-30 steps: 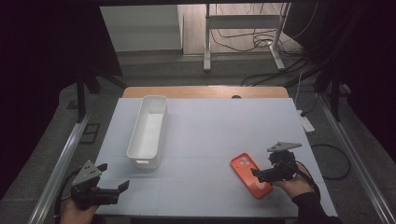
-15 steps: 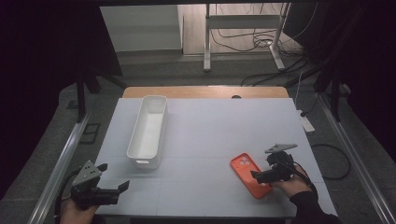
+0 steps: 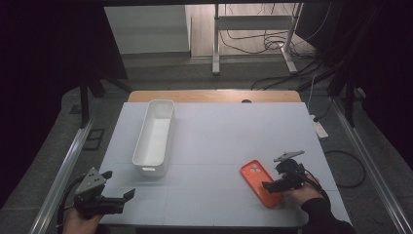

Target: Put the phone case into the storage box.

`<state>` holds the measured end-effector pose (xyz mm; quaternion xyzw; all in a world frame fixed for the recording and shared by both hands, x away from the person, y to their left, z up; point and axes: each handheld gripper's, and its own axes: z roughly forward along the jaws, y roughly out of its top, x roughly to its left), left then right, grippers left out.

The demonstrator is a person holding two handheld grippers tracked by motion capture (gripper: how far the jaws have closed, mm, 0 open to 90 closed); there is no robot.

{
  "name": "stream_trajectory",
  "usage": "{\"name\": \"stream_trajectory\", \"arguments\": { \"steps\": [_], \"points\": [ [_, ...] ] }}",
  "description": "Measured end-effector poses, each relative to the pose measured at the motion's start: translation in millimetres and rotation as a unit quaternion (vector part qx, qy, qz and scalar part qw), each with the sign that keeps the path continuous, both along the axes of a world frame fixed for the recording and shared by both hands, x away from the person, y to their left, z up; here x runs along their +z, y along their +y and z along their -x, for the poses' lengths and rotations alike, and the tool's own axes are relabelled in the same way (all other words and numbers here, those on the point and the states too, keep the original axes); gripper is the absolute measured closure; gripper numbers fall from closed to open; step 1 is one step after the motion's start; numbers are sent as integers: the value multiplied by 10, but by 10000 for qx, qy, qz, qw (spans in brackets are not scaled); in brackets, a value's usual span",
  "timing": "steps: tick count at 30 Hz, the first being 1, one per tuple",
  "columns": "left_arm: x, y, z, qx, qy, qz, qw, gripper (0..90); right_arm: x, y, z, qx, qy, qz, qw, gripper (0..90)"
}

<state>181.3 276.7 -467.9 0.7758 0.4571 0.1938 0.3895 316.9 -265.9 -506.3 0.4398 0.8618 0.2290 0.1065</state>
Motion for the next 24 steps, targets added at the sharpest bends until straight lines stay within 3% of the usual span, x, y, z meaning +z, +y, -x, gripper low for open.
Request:
{"name": "stream_trajectory", "arguments": {
  "steps": [5, 8, 9, 10, 13, 19, 24],
  "points": [
    [0, -1, 0, -1, -2, -5, 10000, 11, -31, 0, -31, 6, 205, 46, 9998, 6],
    [0, -1, 0, -2, 1, -3, 10000, 11, -35, 15, -21, 118, 149, 237, 9995, 38],
    [-1, -1, 0, -1, 0, -5, 10000, 11, -10, 11, -20, 148, 131, 215, 9996, 149],
    [0, -1, 0, -1, -1, -6, 10000, 10, 8, 5, -18, 157, 117, 173, 9997, 200],
    [0, -2, 0, -1, 0, -8, 10000, 11, 24, 3, -17, 184, 119, 144, 9997, 266],
    [0, -4, 0, -2, 2, -17, 10000, 11, 77, 9, -26, 291, 271, 39, 9992, 579],
    [-1, -7, 0, -1, 3, -26, 10000, 11, 88, 10, -56, 258, 430, -78, 9987, 708]
  ]
}}
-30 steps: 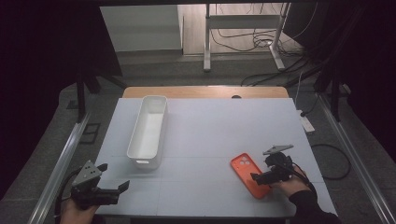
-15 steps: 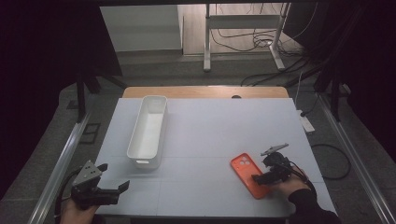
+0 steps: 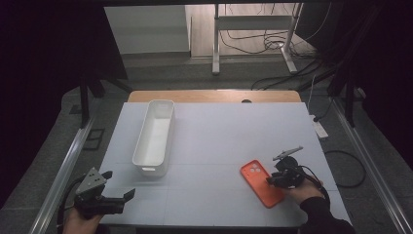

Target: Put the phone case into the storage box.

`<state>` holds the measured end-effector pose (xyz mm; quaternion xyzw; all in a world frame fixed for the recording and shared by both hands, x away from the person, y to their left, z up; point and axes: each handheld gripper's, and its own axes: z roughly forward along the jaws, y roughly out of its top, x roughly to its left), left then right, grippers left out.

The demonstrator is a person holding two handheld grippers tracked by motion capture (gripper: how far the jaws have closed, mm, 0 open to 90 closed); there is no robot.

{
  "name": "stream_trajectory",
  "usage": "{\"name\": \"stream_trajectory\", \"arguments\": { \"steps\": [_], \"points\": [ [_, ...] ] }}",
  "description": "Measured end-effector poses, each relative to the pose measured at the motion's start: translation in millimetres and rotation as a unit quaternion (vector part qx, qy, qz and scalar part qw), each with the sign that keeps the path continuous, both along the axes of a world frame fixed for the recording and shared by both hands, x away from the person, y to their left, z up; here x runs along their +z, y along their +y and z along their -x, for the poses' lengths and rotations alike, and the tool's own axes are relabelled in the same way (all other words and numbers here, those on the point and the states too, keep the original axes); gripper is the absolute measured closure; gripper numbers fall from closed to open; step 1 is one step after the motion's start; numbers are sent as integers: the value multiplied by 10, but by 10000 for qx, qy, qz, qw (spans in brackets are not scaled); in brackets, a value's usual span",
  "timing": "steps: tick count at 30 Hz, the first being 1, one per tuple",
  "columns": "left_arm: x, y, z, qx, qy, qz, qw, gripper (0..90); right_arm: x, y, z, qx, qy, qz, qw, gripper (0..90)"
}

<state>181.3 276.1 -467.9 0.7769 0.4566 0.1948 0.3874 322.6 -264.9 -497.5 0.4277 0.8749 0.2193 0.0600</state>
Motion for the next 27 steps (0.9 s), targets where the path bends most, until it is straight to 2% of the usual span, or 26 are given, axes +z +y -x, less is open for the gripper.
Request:
{"name": "stream_trajectory", "arguments": {
  "steps": [2, 5, 7, 16, 27],
  "points": [
    [0, 0, -1, 5, 1, -4, 10000, 11, 1, 5, -17, -9, 77, -68, 9999, 772],
    [0, 0, -1, 6, 3, -3, 10000, 11, 6, -11, -38, -60, 77, -49, 9999, 846],
    [0, 0, -1, 4, 2, -4, 10000, 11, 8, -17, -43, -69, 76, -32, 9999, 863],
    [-1, 15, -4, 46, 24, 76, 10000, 2, 30, 12, -43, -227, 107, 48, 9997, 884],
    [-2, 32, -13, -14, 61, 156, 9999, 8, 130, -29, -10, -315, -188, -172, 9992, 885]
  ]
}}
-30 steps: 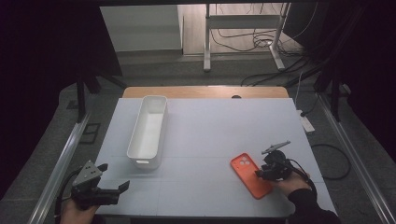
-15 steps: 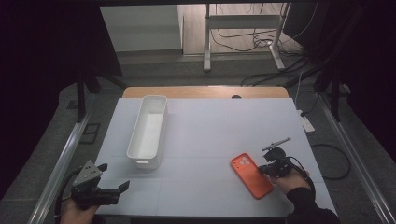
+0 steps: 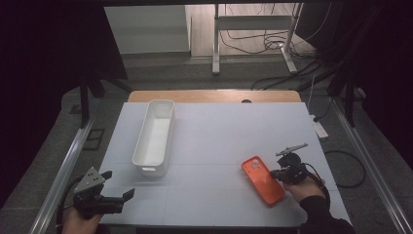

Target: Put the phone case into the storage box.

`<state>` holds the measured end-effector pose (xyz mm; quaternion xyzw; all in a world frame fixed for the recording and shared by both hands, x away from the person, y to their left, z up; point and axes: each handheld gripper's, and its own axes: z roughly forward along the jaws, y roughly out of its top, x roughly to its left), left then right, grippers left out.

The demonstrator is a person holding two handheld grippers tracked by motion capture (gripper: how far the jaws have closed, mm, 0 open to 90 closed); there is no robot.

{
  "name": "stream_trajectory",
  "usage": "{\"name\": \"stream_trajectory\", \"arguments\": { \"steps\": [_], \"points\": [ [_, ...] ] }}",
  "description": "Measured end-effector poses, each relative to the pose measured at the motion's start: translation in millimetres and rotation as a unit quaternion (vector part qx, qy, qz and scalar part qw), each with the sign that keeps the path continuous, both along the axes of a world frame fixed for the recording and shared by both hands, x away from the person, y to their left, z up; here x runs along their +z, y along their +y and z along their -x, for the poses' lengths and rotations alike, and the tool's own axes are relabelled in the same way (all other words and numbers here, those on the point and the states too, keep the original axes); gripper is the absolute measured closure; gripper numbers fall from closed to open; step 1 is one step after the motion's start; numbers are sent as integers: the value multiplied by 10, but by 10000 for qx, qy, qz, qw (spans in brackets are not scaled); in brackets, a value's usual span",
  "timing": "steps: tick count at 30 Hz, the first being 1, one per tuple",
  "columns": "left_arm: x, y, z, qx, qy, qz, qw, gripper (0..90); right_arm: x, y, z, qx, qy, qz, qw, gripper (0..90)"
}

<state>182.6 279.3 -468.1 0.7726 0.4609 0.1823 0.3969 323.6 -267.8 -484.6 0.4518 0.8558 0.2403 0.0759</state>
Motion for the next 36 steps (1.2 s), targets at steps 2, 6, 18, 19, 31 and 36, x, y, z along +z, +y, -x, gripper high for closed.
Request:
{"name": "stream_trajectory", "arguments": {
  "steps": [2, 6, 18, 19, 31, 36],
  "points": [
    [0, 3, -2, -3, 8, 13, 10000, 8, 16, -3, 6, -5, -40, -11, 10000, 885],
    [1, 8, -5, -10, 20, 40, 10000, 9, 55, -11, 22, -14, -142, -98, 9999, 885],
    [5, 46, 1, -60, -11, 223, 9997, 2, 187, 80, 104, 75, -515, -401, 9978, 886],
    [5, 48, 1, -57, -14, 231, 9997, 2, 197, 85, 109, 89, -553, -410, 9976, 886],
    [41, 58, 13, 53, -16, 462, 9989, 0, 321, 84, 180, 51, -904, -559, 9943, 886],
    [57, 41, -6, -30, 55, 575, 9983, 0, 370, 79, 192, 60, -1042, -606, 9927, 886]
  ]
}}
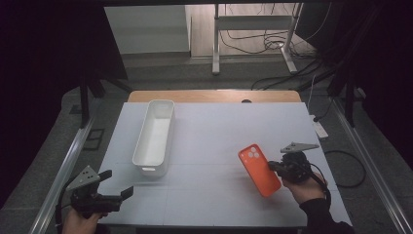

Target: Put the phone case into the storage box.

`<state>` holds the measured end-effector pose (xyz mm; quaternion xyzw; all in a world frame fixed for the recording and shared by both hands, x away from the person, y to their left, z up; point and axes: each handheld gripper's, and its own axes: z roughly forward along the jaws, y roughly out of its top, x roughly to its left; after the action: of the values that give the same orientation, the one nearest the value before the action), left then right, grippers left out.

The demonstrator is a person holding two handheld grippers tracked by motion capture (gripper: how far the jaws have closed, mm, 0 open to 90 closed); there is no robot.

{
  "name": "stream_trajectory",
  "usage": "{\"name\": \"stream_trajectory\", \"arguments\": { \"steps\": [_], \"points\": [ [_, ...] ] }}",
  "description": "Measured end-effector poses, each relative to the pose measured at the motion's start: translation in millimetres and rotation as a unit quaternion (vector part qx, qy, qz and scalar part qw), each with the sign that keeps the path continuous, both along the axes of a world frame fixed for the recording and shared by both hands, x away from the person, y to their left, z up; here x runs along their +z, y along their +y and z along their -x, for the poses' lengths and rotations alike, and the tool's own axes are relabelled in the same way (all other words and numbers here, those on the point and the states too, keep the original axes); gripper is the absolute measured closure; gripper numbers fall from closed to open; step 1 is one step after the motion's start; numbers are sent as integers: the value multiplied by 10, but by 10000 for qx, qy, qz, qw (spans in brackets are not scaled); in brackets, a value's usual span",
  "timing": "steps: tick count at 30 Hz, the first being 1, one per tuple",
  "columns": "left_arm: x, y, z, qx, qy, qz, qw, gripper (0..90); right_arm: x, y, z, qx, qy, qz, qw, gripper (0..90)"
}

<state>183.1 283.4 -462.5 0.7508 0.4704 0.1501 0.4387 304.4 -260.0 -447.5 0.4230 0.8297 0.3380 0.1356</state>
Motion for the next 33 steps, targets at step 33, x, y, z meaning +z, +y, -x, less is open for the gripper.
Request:
{"name": "stream_trajectory", "arguments": {
  "steps": [33],
  "points": [
    [167, -316, -346, -553, 69, 523, 9971, 0, 210, 93, -29, 79, -371, -448, 9983, 885]
  ]
}}
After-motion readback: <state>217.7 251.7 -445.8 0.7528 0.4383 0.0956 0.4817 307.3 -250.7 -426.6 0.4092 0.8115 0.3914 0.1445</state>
